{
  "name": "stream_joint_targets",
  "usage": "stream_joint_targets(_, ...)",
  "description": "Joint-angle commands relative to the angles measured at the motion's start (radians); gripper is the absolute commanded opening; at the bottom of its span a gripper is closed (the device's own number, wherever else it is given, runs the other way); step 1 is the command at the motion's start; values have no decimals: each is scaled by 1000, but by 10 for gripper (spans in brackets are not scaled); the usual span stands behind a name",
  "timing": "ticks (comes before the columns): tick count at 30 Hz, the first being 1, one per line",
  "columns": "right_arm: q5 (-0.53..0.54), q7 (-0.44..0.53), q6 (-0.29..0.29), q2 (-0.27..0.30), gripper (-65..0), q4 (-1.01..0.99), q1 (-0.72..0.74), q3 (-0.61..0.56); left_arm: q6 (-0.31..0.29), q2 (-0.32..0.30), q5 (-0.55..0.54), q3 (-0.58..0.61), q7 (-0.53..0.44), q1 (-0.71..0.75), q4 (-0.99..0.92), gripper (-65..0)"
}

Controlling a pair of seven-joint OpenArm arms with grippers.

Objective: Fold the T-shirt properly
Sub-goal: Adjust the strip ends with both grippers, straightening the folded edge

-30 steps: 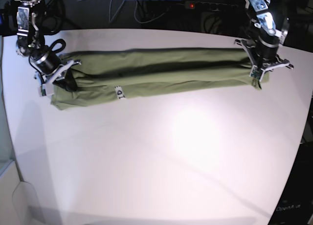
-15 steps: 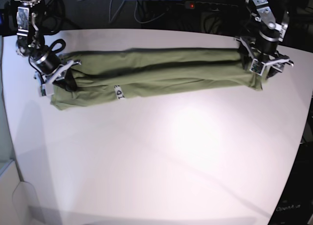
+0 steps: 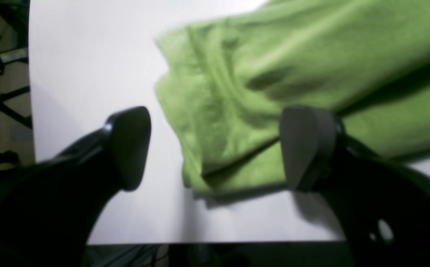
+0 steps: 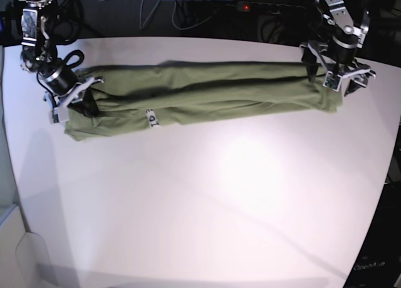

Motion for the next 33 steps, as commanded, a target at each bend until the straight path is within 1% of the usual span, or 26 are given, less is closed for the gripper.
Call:
stream_joint_targets(1, -3, 4, 1, 13, -646, 9, 5, 6, 5, -4, -3, -2, -6, -11, 4, -129)
stream_joint_targets(3, -3, 4, 1, 13, -646, 9, 5, 6, 5, -4, 0, -2, -4, -27, -10, -132)
stream_joint_targets(4, -3, 4, 1, 13, -646, 9, 4, 6, 5, -4, 0, -2, -3, -28, -22, -146)
stream_joint_targets(5, -3, 4, 1, 13, -646, 9, 4, 6, 5, -4, 0, -2, -3, -28, -34, -176)
stream_joint_targets(6, -3, 4, 1, 13, -646, 9, 2, 6, 5, -4, 0, -2, -3, -28, -48, -227)
stream_joint_targets(11, -3, 4, 1, 13, -646, 9, -1, 6, 5, -7, 2, -2, -1, -57, -116, -548)
stream_joint_targets(13, -3, 4, 1, 13, -646, 9, -2, 6, 5, -9, 2, -2, -1, -59, -134, -642)
stream_joint_targets(14, -3, 4, 1, 13, -646, 9, -2, 6, 5, -9, 2, -2, -1, -60, -136, -650)
stream_joint_targets(16, -3, 4, 1, 13, -646, 9, -4, 4, 5, -9, 2, -3, -1, -62, -137, -636)
stream_joint_targets(20, -3, 4, 1, 13, -646, 9, -4, 4, 5, -4, -3, -6, -1, -57, -122, -638)
stream_joint_targets(23, -3, 2, 1, 13, -646, 9, -4, 4, 5, 2, -8, -63, -4, -65, -94, -638)
stream_joint_targets(26, -3, 2, 1, 13, -646, 7, -5, 4, 5, 25, -9, -122, -10, -99, -62, -638)
stream_joint_targets(28, -3, 2, 1, 13, -646, 7, -5, 4, 5, 25, -9, -148, -10, -114, -44, -636)
stream_joint_targets(33, -3, 2, 1, 13, -646, 7, -5, 4, 5, 25, -9, -158, -10, -116, -30, -634)
